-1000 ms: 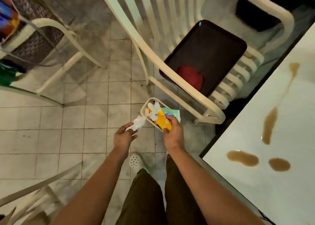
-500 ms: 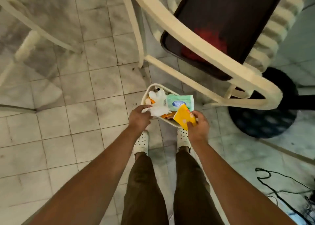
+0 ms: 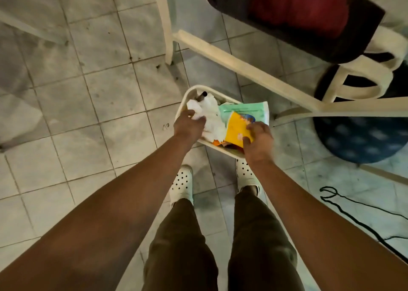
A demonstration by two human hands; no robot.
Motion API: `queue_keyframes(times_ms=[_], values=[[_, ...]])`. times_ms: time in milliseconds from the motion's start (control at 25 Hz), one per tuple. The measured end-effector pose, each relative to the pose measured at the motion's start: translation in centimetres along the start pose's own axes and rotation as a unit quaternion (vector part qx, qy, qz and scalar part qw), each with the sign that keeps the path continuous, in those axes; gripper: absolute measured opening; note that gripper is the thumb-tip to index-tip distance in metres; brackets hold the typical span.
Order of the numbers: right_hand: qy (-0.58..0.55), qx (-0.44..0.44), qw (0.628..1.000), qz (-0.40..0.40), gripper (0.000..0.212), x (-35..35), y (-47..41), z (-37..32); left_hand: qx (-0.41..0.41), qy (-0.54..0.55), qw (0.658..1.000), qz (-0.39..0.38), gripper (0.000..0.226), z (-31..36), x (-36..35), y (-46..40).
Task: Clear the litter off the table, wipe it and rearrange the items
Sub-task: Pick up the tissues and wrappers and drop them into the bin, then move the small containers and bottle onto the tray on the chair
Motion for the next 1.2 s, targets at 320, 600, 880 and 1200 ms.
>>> queue_keyframes(times_ms=[320,600,880,1200], values=[[-0.038,-0.034,0.999,-0.003,0.035,0.8,1.8,1.7,-0.057,-0.062,0.988,0.128,0.056,-0.1,2.2,2.4],[-0.079,-0.018,0.996,-0.042,0.027,5.6,7.5,-0.5,-0.053,-0.049,0.997,0.033,0.027,3.2,4.8,11.0],[-0.19,0.056,0.98,-0.009,0.025,19.5,19.2,-9.9,-0.187,-0.038,0.981,-0.041,0.022,14.9,9.2,28.5],[-0.27,0.173,0.94,0.114,0.022,40.9,28.9,-13.4,-0.329,-0.009,0.94,-0.092,0.023,27.8,6.2,46.3]])
Point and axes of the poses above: each hand's wrist, its own y-axis away from the middle knuckle, its own x-axis out of the back of the hand, z = x × y, the point moved 7 cm from there along -y, towards the middle knuckle, and after that the axes turned 4 degrees about -x, right-handed, at the moved point
